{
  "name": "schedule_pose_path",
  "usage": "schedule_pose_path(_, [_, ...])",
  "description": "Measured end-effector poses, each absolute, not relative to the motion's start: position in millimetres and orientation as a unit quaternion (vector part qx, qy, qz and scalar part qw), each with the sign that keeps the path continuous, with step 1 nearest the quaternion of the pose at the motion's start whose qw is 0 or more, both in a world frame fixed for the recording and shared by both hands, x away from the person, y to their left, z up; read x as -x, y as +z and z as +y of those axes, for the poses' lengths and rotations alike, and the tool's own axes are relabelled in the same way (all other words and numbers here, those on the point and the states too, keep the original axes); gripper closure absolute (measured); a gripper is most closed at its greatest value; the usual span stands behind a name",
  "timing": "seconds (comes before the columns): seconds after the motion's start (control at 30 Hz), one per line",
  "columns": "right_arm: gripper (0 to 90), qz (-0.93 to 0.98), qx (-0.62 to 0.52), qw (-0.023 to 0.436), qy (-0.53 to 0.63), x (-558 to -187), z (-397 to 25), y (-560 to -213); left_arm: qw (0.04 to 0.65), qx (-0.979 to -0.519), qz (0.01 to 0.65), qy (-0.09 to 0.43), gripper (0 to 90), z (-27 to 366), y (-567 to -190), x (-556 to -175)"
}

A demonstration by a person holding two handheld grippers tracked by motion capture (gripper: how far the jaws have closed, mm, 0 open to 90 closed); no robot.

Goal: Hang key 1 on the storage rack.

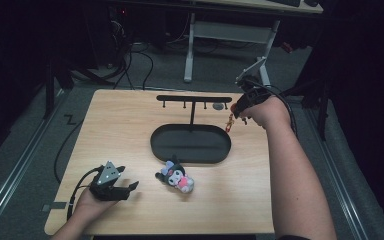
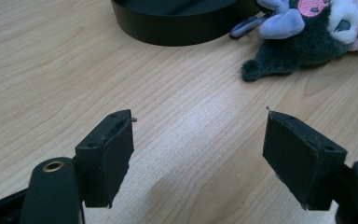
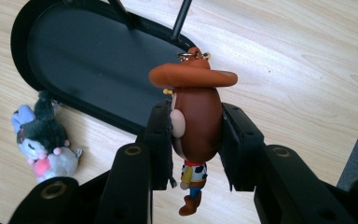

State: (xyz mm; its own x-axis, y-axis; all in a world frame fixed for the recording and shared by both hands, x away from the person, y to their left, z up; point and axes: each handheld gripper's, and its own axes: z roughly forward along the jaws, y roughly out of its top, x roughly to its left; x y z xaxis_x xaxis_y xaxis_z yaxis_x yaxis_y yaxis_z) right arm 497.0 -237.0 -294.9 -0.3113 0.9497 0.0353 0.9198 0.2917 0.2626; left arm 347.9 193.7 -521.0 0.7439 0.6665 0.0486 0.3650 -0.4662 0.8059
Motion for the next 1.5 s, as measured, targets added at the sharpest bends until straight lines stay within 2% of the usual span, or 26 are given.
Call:
schedule_pose_path(0.7, [66.9,0.793,-0.591,0.081,0.125,-513.4,-228.1,-300.5,0.417,-0.837,0.305,0.182,24.9,193.8,-519.9,-347.2])
schedule_pose_path(1.17, [66.0,0.781,-0.61,0.073,0.111,-514.3,-241.5,-340.1,0.415,-0.838,0.303,0.183,24.9,193.1,-520.4,-347.3])
schedule_pose_path(1.23, [63.6,0.78,-0.612,0.077,0.105,-514.5,-242.3,-347.1,0.411,-0.841,0.301,0.18,24.9,192.8,-520.4,-347.9])
schedule_pose_path(1.37, [50.2,0.77,-0.623,0.075,0.116,-513.0,-244.8,-356.0,0.411,-0.842,0.301,0.179,24.9,192.3,-520.6,-348.6])
schedule_pose_path(1.5, [47.4,0.771,-0.619,0.074,0.127,-505.8,-245.8,-360.7,0.415,-0.839,0.303,0.181,25.1,191.9,-520.2,-348.7])
